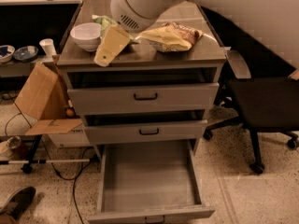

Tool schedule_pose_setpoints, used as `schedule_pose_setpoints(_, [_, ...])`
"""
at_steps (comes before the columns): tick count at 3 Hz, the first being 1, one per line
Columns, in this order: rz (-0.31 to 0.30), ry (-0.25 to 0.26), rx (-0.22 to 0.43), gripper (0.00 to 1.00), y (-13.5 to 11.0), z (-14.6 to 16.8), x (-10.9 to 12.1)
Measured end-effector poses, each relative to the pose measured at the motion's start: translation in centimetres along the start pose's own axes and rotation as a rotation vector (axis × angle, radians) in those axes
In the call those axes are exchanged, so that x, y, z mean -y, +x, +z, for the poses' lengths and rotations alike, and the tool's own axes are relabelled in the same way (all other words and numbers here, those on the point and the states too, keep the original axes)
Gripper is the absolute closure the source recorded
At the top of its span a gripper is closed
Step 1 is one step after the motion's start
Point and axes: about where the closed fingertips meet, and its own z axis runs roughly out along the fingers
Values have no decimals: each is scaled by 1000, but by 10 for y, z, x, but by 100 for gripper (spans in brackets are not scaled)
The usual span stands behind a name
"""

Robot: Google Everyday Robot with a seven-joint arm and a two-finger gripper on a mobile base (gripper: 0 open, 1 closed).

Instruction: Place green jalapeno chip bag into bottom drawer

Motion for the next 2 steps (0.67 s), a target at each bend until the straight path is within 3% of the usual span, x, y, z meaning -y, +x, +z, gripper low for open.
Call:
schedule_pose_setpoints(1, [3,3,-18,0,3,48,21])
schedule_pose_setpoints(2, [2,55,-90,0,4,95,49])
